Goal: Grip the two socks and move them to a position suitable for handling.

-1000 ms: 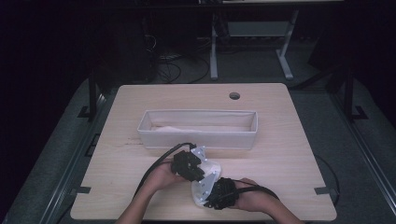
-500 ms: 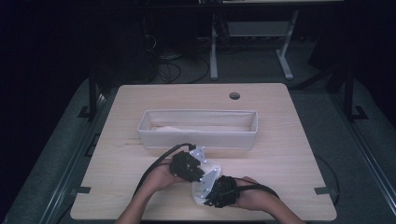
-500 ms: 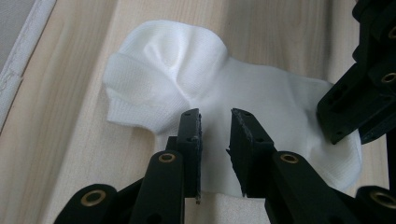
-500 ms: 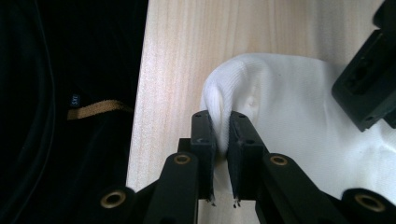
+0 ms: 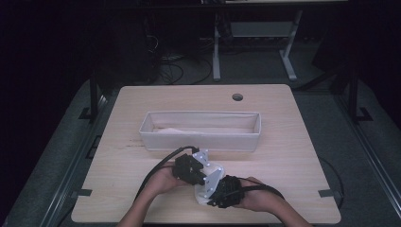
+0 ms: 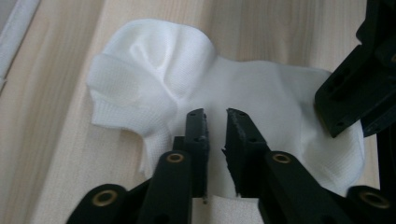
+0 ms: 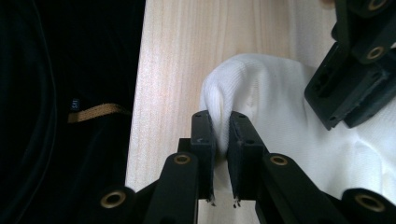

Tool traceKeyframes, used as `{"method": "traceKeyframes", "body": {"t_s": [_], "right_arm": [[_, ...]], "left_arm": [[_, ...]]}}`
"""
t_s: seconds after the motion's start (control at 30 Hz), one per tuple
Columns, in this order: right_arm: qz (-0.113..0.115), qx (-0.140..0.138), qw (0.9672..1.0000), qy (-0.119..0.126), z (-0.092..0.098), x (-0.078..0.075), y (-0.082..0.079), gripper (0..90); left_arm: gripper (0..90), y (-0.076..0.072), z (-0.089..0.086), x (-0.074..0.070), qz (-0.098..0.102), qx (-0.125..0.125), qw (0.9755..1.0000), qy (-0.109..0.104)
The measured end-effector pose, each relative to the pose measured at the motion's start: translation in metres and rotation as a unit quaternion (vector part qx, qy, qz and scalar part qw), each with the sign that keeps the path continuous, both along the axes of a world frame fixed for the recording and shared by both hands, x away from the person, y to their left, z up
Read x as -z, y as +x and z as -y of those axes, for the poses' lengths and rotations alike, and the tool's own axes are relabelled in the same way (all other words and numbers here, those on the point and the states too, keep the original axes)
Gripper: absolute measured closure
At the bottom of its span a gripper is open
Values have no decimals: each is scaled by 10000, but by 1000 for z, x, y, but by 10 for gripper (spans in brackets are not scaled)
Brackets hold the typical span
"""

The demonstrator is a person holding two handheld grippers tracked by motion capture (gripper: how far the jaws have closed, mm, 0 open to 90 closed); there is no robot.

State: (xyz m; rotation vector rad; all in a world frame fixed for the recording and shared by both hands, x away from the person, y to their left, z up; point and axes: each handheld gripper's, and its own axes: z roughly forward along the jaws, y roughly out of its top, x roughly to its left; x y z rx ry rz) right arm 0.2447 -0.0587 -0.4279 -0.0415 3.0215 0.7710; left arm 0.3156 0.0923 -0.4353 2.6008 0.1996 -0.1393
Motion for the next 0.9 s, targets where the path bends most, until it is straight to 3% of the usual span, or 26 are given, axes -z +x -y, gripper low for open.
{"method": "traceKeyframes", "body": {"t_s": [0.9], "right_arm": [[122,81,9998,104,2,-23,5,814]], "left_arm": [[835,-2,1,1,-108,181,9998,73]]}}
